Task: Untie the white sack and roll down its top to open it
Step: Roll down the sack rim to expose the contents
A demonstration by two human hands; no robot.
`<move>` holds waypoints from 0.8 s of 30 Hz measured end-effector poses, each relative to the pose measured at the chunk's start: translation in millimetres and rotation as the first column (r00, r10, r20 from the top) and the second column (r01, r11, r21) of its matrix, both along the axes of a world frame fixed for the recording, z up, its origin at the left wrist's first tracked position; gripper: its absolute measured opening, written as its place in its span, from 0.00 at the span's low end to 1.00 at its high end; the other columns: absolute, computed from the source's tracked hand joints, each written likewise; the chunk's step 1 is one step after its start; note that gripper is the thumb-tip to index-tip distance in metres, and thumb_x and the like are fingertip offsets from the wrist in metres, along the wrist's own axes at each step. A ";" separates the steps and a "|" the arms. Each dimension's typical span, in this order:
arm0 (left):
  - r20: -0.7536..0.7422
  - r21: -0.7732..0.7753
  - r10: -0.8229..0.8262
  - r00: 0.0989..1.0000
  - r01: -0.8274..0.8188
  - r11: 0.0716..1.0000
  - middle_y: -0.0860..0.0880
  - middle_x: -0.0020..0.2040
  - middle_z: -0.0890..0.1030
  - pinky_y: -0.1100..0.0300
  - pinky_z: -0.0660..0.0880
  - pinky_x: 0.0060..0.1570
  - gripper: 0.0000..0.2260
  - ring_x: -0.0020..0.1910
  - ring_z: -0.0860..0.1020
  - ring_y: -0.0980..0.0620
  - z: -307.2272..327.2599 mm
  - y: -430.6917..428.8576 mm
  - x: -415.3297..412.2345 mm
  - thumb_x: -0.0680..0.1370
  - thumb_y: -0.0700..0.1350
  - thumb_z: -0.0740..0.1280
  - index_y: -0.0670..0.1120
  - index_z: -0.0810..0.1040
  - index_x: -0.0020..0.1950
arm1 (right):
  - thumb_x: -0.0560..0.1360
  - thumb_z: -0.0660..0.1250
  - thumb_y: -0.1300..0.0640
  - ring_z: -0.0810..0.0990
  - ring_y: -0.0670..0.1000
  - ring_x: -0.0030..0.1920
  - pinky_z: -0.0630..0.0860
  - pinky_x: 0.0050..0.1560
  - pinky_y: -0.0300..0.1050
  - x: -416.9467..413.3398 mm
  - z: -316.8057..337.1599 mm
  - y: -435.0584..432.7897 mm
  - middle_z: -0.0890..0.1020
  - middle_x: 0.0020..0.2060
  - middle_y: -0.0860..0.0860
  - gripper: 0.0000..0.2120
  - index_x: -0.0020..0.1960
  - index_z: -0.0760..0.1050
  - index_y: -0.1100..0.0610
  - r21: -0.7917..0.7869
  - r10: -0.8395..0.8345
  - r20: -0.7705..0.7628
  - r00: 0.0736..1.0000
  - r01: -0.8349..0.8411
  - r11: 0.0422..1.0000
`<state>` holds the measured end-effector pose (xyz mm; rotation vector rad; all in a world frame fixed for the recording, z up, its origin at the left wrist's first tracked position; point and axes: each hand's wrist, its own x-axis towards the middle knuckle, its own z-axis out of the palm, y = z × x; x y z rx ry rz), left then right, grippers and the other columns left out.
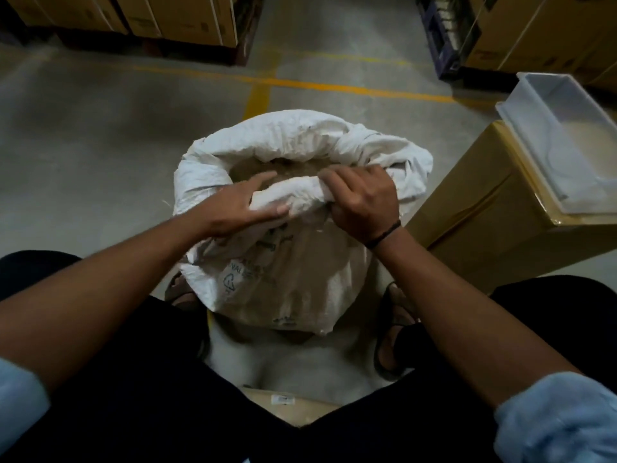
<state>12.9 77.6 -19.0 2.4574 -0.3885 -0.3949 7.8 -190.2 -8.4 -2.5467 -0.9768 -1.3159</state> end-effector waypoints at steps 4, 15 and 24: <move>-0.279 -0.188 -0.111 0.954 0.059 0.980 0.56 0.72 0.76 0.53 0.68 0.72 0.38 0.68 0.75 0.56 17.5 -11.6 2.6 0.71 0.77 0.61 0.56 0.72 0.74 | 0.81 0.57 0.60 0.79 0.59 0.37 0.74 0.35 0.52 -8.3 -19.6 -3.4 0.83 0.48 0.56 0.12 0.52 0.79 0.59 -0.041 -0.016 -0.076 0.997 0.013 0.999; 0.393 0.539 -0.343 0.853 0.088 0.838 0.40 0.59 0.79 0.48 0.77 0.42 0.30 0.48 0.81 0.37 -23.4 -43.6 -9.1 0.70 0.49 0.72 0.40 0.69 0.69 | 0.64 0.72 0.35 0.63 0.56 0.76 0.65 0.72 0.57 -5.2 -44.5 24.4 0.57 0.79 0.53 0.58 0.80 0.40 0.50 0.002 0.050 -0.881 0.470 -0.102 0.995; -0.212 -0.053 -0.073 0.975 0.063 0.997 0.51 0.59 0.79 0.57 0.78 0.50 0.40 0.54 0.80 0.52 -8.1 -33.1 -14.3 0.66 0.54 0.82 0.52 0.64 0.72 | 0.71 0.67 0.57 0.76 0.57 0.35 0.66 0.44 0.53 -16.5 -61.8 28.2 0.78 0.37 0.53 0.06 0.47 0.75 0.55 -0.136 -0.079 -0.229 0.970 0.049 0.990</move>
